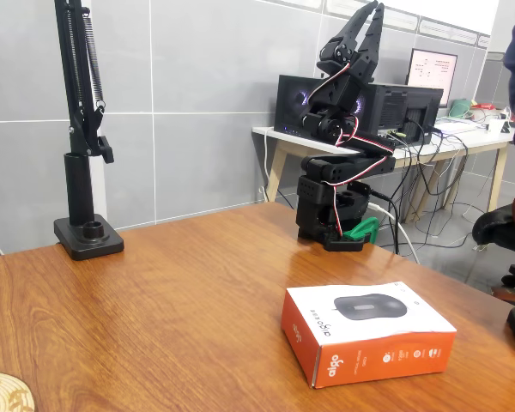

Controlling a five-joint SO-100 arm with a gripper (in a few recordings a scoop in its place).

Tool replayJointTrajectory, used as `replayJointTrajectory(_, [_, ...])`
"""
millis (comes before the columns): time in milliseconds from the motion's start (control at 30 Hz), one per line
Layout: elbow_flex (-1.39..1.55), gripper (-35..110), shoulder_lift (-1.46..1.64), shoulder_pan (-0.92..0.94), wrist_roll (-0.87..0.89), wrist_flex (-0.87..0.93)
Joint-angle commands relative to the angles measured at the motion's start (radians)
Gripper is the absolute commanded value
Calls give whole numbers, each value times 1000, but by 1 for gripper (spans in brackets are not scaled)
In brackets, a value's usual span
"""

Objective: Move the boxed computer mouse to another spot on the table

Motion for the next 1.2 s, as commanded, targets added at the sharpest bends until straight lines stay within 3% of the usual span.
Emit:
replayJointTrajectory(0, [-3,0,2,5,6,-2])
replayJointTrajectory(467, [-3,0,2,5,0,0])
replayJointTrajectory(567, [-3,0,2,-12,32,91])
replayJointTrajectory(700, [-104,0,3,-110,138,468])
replayJointTrajectory(767, [-287,0,3,-158,126,830])
replayJointTrajectory(867, [-598,0,-15,-295,241,1477])
replayJointTrajectory(1000, [-850,0,-187,-514,334,1723])
replayJointTrajectory(1167, [-1127,0,-488,-448,78,1971])
